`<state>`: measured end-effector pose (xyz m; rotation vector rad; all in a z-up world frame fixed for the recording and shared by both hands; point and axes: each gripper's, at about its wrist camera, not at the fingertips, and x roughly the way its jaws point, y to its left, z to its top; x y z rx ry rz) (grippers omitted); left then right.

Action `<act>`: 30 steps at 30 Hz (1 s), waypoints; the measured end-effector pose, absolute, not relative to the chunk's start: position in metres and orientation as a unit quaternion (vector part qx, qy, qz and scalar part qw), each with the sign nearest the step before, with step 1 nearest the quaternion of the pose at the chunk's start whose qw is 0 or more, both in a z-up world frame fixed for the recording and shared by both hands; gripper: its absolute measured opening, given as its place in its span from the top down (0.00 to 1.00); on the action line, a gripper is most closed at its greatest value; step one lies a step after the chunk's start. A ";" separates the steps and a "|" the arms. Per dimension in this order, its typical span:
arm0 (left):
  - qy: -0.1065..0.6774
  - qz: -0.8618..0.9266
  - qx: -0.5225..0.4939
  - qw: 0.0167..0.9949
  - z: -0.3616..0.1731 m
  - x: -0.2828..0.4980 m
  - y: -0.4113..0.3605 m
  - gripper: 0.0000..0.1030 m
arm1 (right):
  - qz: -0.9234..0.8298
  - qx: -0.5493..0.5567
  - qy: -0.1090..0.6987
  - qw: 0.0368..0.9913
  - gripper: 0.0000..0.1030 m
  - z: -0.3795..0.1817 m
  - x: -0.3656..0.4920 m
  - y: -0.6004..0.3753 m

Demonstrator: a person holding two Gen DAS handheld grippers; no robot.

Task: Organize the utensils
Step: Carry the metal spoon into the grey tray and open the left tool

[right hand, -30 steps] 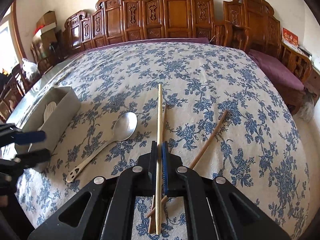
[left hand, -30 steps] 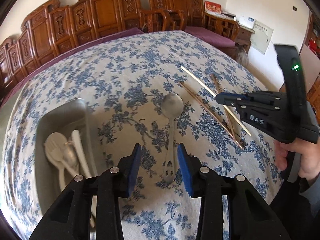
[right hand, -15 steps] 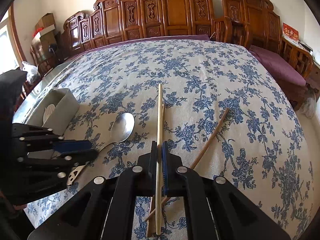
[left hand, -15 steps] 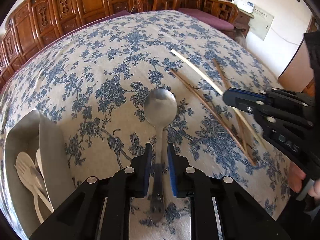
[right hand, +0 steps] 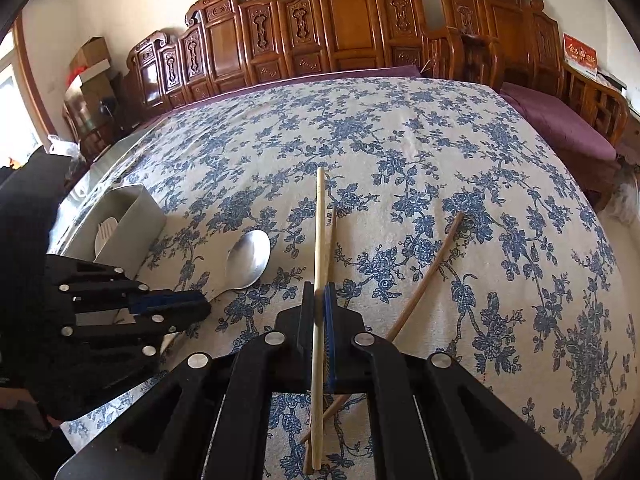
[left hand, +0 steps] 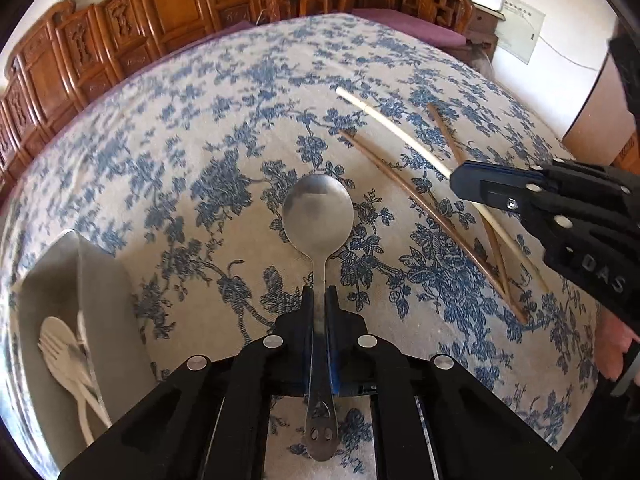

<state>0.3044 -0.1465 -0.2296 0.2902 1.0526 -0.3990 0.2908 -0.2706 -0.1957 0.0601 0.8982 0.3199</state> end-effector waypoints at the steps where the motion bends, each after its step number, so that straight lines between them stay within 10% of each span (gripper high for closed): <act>1: 0.497 -0.187 0.136 0.836 -0.228 0.303 -0.145 0.95 | 0.155 0.029 0.432 0.888 0.94 -0.195 0.290 -0.270; 30: 0.443 -0.144 0.105 0.878 -0.154 0.246 -0.068 0.95 | 0.228 -0.008 0.408 0.884 0.94 -0.172 0.256 -0.204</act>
